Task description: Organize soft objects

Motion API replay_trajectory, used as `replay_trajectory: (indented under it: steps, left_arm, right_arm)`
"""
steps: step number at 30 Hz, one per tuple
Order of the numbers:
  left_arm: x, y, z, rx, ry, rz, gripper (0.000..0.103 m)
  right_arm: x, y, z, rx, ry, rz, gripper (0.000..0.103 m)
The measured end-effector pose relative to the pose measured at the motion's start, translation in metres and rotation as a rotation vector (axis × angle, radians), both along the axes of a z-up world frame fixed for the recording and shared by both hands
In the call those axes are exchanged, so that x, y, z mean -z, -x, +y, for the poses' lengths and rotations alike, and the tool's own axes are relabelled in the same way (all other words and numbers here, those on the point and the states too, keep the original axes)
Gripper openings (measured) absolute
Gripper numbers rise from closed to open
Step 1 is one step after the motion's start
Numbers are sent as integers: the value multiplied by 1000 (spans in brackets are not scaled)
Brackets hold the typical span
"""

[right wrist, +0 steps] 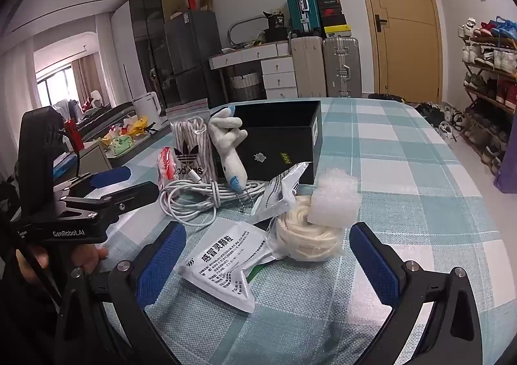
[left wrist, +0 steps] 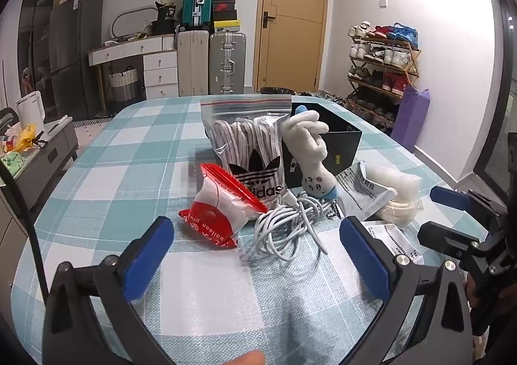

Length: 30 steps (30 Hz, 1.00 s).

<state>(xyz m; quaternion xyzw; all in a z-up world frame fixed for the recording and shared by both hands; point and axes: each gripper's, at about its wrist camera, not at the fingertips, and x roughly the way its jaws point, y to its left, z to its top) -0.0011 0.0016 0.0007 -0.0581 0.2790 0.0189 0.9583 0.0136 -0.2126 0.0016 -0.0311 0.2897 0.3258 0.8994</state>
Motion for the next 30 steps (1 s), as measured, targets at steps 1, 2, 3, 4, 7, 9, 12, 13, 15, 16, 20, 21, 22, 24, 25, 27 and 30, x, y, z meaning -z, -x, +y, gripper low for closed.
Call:
replay_trajectory:
  steps: [1,2,3,4,7,9,12,13,15,16,20,21,22,24,25,27,30]
  left_arm:
    - [0,0,1,-2,2,-3,103]
    - [0,-1,-4,4,-34,9,103]
    - [-1,-1,-5,4,-31,11,103]
    - [-1,-1,-6,6,-28,10,103]
    - [-1,-3,-5,1,-22,12,103]
    - [0,-2,-2,4,-13,8,103]
    - [1,0,1,0,-9,4,103]
    - [2,-1,1,-4,-11,5,103]
    - [2,-2,1,-2,-11,5,103]
    - [2,-2,1,-4,-12,7,103]
    - [2,-1,1,-5,-13,5,103]
    - [2,-2,1,-5,-14,5,103]
    - [2,-2,1,-6,-13,6,103]
    - [2,-2,2,-6,-11,7,103]
    - [2,-2,2,-7,-12,8,103]
    - [2,-2,2,-6,-13,7,103]
    - [2,-3,2,-7,-15,7,103]
  right_arm:
    - [0,1,-1,2,-16,-20,103]
    - [0,1,-1,3,-16,-22,103]
    - [0,1,-2,2,-16,-23,103]
    - [0,1,-1,1,-8,-21,103]
    - [0,1,-1,4,-12,-20,103]
    - [3,1,-2,3,-11,-23,103]
    - [3,2,-3,2,-11,-22,103]
    - [3,2,-2,4,-10,-22,103]
    - [0,2,-2,1,-5,-25,103]
    - [0,1,-2,2,-6,-25,103]
    - [0,1,-1,4,-6,-26,103]
    - [0,0,-2,3,-6,-24,103]
    - [1,0,-2,2,-7,-22,103]
    - [1,0,-2,4,-8,-25,103]
    - [1,0,-2,2,-8,-22,103]
    - [0,1,-2,2,-8,-24,103]
    - [0,1,-2,2,-9,-23,103]
